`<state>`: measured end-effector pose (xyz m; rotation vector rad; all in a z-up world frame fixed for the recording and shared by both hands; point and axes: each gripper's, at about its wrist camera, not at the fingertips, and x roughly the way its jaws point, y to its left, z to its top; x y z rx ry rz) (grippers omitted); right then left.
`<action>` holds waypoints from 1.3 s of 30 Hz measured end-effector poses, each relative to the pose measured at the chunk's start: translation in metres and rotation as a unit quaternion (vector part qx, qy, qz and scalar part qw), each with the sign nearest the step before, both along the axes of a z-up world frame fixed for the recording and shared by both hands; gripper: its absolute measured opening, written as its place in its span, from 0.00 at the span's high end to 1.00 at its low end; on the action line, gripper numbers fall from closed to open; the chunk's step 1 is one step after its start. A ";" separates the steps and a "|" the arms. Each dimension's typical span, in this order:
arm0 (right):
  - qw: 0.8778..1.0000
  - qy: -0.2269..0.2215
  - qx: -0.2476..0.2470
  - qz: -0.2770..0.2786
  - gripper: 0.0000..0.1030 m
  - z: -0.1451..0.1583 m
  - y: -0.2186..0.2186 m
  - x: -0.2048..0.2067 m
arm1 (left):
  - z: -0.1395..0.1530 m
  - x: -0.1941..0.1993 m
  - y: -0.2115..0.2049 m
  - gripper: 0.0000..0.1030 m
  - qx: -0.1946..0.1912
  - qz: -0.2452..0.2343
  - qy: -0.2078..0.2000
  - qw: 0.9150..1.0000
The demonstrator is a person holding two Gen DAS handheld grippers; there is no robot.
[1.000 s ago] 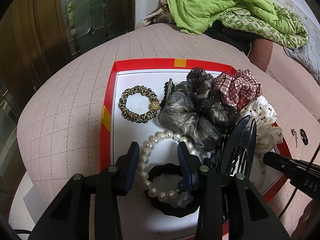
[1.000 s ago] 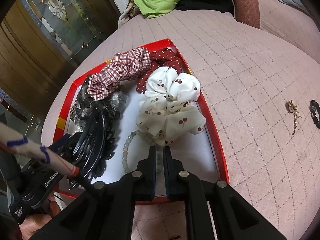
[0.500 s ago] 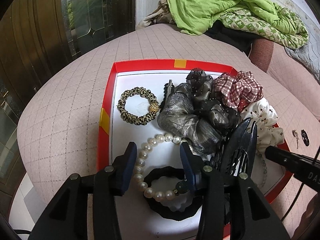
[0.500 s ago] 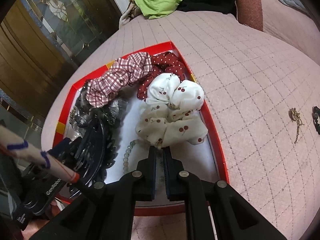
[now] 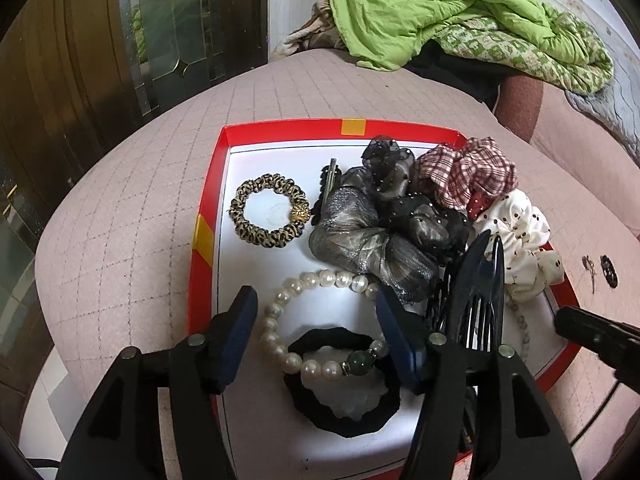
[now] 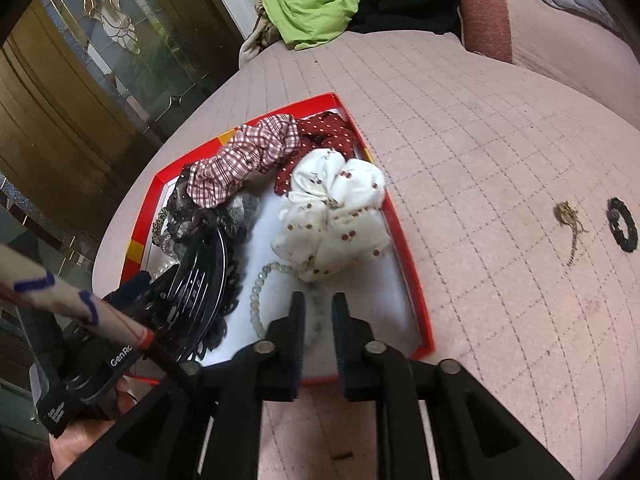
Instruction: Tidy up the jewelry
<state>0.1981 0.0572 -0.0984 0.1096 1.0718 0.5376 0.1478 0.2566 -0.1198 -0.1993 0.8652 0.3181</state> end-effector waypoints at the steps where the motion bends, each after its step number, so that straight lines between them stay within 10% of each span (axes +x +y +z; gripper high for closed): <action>1: 1.000 -0.002 0.002 -0.002 0.83 0.002 -0.004 -0.003 | 0.001 0.000 -0.001 0.40 0.002 -0.001 0.000 1.000; 19: 0.997 -0.064 0.032 -0.029 0.66 0.059 -0.074 -0.060 | 0.052 -0.044 -0.041 0.30 0.039 -0.017 -0.078 0.996; 25: 0.995 -0.088 0.024 -0.036 0.65 0.081 -0.091 -0.099 | 0.107 -0.106 -0.069 0.10 0.058 -0.004 -0.127 0.990; 33: 0.985 -0.164 0.019 -0.043 0.27 0.127 -0.107 -0.170 | 0.158 -0.183 -0.091 0.00 0.097 -0.010 -0.124 0.987; 39: 0.972 -0.230 -0.033 -0.041 0.17 0.138 -0.087 -0.209 | 0.145 -0.202 -0.091 0.00 0.072 -0.012 -0.072 0.995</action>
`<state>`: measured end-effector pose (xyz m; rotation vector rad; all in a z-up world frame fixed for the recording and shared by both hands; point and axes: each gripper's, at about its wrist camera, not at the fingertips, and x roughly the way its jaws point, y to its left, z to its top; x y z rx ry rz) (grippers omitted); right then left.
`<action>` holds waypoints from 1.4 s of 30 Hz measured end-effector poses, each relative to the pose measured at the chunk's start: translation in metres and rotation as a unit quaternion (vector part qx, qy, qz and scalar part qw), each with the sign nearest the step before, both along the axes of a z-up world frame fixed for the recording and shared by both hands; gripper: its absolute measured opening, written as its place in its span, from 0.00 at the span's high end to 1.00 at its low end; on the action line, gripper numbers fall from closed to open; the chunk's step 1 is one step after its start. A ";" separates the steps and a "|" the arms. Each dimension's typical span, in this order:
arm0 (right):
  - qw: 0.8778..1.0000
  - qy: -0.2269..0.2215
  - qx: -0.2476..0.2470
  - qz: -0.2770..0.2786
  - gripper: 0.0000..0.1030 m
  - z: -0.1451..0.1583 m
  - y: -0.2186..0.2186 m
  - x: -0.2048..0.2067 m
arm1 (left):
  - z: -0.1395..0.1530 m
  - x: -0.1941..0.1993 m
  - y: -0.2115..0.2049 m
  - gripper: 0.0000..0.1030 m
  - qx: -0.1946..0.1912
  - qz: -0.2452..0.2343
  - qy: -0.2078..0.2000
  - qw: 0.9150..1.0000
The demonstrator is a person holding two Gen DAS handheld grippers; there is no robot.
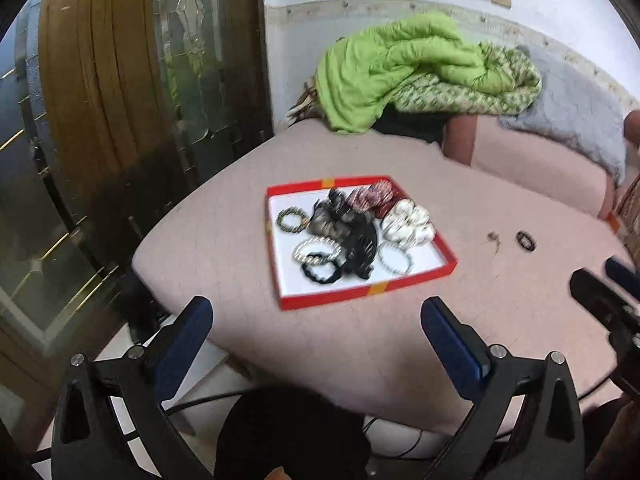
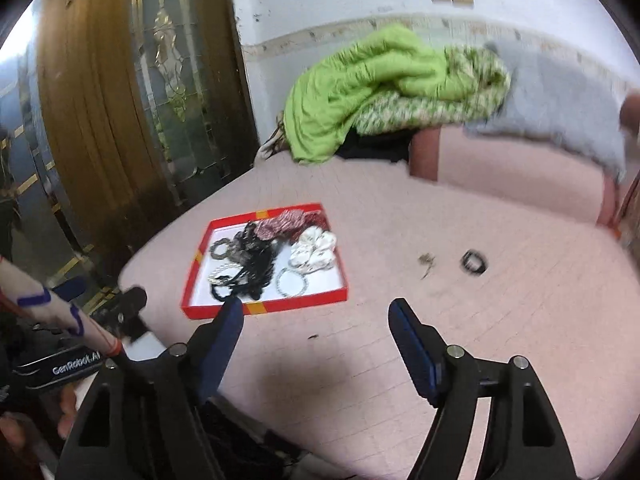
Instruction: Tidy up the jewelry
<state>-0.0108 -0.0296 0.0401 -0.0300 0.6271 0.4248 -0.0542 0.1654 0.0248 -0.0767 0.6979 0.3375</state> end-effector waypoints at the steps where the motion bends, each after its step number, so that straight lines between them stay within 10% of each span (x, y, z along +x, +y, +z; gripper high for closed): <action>1: 1.000 -0.008 -0.007 0.002 0.15 0.001 0.004 -0.004 | 0.000 -0.002 -0.002 0.00 0.010 -0.001 -0.009 1.000; 12: 0.999 -0.031 -0.025 0.003 0.14 -0.007 0.018 -0.019 | -0.005 -0.024 0.011 0.00 0.047 0.073 -0.059 0.994; 42: 0.998 -0.009 -0.057 0.019 0.12 -0.035 0.033 -0.019 | -0.039 -0.007 0.006 0.00 0.038 0.043 0.018 0.998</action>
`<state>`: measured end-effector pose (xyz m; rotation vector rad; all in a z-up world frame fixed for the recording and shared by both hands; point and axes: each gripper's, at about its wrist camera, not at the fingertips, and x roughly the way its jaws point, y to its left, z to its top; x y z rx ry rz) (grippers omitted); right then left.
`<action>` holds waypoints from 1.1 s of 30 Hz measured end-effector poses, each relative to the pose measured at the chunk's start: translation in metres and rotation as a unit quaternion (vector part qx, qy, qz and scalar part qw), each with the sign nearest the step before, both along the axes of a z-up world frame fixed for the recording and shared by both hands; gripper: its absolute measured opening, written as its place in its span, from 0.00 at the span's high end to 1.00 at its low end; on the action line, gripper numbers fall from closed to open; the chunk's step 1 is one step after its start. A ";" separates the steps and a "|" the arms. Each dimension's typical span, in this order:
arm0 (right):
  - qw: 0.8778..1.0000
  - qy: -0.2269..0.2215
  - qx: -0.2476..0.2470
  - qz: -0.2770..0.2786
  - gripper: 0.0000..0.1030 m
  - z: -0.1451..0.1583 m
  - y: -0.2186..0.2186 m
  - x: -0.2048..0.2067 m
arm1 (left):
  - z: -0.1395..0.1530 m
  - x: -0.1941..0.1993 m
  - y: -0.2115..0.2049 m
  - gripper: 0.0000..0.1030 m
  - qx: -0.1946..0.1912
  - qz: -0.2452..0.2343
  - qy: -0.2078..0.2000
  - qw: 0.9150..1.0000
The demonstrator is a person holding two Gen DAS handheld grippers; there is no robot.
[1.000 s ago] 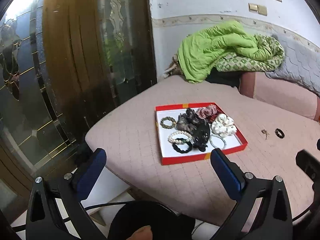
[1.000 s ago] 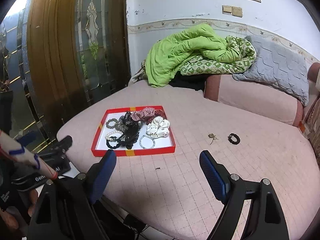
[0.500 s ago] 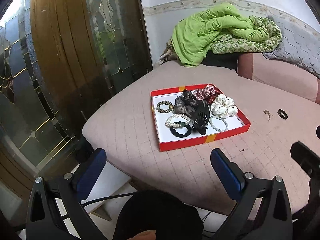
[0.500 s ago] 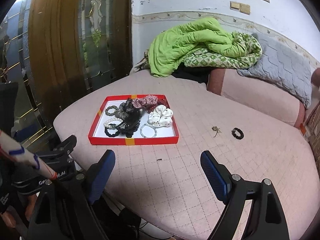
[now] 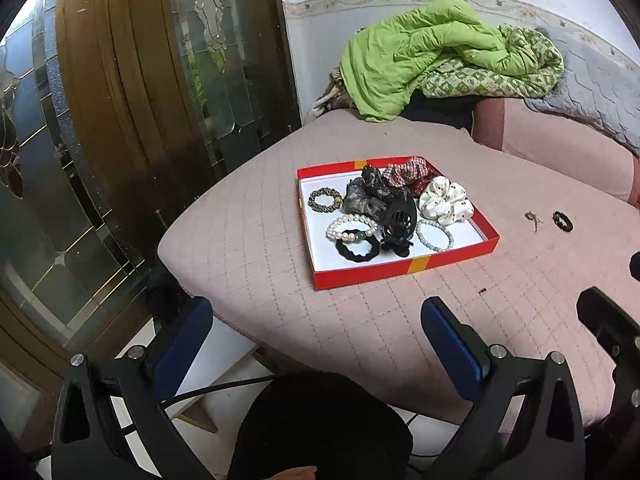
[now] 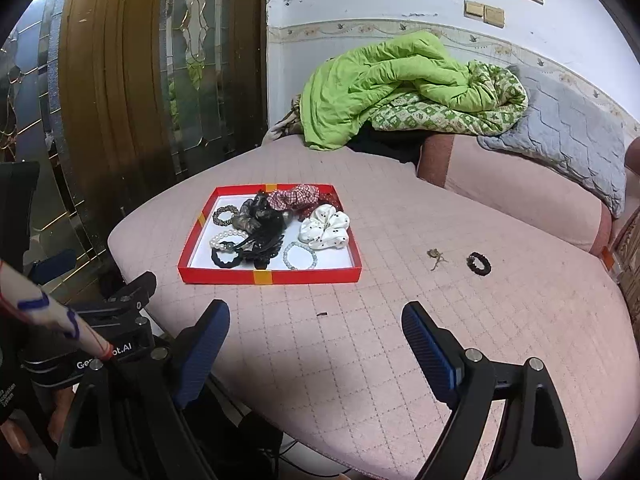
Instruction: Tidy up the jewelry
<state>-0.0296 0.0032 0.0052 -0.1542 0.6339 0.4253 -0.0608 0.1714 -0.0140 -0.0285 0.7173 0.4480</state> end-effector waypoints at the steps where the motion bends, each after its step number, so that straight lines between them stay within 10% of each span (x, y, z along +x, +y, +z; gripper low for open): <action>1: 1.000 0.000 0.000 -0.001 0.12 0.000 0.000 0.001 | -0.001 0.001 0.000 0.00 -0.001 -0.002 0.003 1.000; 33: 1.000 0.015 -0.011 0.006 0.12 -0.012 0.006 0.006 | -0.015 0.009 0.009 0.00 -0.024 0.002 0.024 0.999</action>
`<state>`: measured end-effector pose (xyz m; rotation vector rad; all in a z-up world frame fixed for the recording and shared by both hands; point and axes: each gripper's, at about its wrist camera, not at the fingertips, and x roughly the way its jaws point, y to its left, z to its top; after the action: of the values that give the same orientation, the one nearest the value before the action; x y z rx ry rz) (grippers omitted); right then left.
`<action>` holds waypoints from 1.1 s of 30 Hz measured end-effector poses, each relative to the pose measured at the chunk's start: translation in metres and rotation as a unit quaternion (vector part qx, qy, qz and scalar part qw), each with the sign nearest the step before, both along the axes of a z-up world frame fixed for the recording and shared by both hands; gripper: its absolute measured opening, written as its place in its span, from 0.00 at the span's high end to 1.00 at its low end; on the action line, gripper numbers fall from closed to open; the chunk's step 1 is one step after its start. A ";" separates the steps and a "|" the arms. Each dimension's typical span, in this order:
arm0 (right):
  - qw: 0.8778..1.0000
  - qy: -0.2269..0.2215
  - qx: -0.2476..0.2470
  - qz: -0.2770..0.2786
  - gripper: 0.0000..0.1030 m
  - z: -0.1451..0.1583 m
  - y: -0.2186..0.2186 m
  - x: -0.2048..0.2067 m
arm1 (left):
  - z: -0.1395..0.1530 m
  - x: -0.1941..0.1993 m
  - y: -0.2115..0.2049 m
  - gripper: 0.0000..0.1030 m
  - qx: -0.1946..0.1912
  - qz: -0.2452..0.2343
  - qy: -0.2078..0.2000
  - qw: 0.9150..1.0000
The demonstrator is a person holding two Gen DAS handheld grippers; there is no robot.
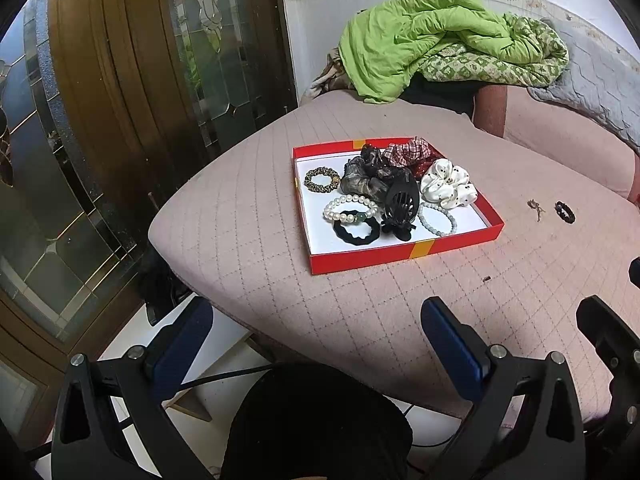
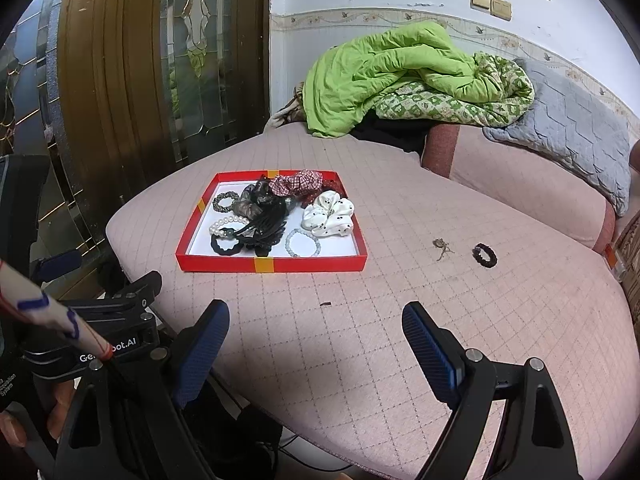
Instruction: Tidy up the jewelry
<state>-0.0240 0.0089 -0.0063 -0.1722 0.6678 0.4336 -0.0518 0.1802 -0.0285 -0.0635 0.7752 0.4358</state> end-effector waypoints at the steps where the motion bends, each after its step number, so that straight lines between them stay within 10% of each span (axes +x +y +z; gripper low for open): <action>1: 1.000 0.000 0.000 0.000 0.12 0.000 0.000 0.000 | 0.000 0.000 0.000 0.00 -0.001 0.000 0.001 1.000; 33: 1.000 0.007 -0.004 0.001 0.12 -0.009 -0.006 0.007 | -0.006 0.006 0.002 0.00 -0.003 -0.003 0.008 1.000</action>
<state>-0.0173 0.0029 -0.0149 -0.1767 0.6834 0.4337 -0.0460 0.1823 -0.0347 -0.0641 0.7915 0.4293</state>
